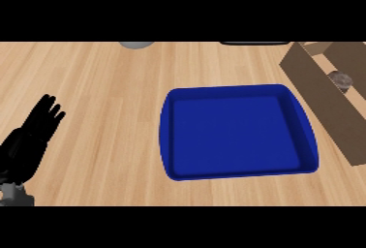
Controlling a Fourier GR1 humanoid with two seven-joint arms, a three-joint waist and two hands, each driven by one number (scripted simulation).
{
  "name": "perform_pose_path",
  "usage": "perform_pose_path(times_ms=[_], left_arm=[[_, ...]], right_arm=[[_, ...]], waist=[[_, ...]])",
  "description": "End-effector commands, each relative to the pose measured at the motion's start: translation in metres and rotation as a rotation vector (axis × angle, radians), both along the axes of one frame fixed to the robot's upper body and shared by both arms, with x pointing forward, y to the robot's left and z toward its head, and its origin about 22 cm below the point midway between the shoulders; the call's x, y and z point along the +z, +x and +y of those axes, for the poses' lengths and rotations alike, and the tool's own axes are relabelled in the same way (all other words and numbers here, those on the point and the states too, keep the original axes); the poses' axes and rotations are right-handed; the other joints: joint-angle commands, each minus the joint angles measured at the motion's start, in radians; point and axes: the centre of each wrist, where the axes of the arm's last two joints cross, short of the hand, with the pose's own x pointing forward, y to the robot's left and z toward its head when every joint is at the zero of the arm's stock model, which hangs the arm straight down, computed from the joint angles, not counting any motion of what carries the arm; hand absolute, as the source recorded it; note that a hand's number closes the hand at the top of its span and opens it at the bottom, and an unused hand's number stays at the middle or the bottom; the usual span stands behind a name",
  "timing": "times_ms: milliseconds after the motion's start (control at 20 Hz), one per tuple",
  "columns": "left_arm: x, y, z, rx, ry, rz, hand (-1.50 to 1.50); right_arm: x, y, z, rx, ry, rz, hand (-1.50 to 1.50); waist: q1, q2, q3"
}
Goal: Pick the cupcake from the tray and place it in the cardboard box
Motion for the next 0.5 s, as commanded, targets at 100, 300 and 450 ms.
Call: perform_pose_path(times_ms=[100,300,450], left_arm=[[0.006,0.002,-0.005,-0.01,-0.004,-0.003,0.0],[0.006,0.002,0.005,0.001,-0.001,-0.011,0.0],[-0.007,-0.004,-0.011,-0.011,0.0,-0.01,0.0]], right_arm=[[0.016,-0.04,-0.029,0.049,0.002,-0.015,-1.5],[-0.007,-0.082,-0.057,0.05,-0.003,-0.025,-1.5],[-0.007,-0.081,-0.055,0.044,-0.004,-0.009,-1.5]], waist=[[0.006,0.002,0.0],[0.005,0.003,0.001],[0.01,0.003,0.0]])
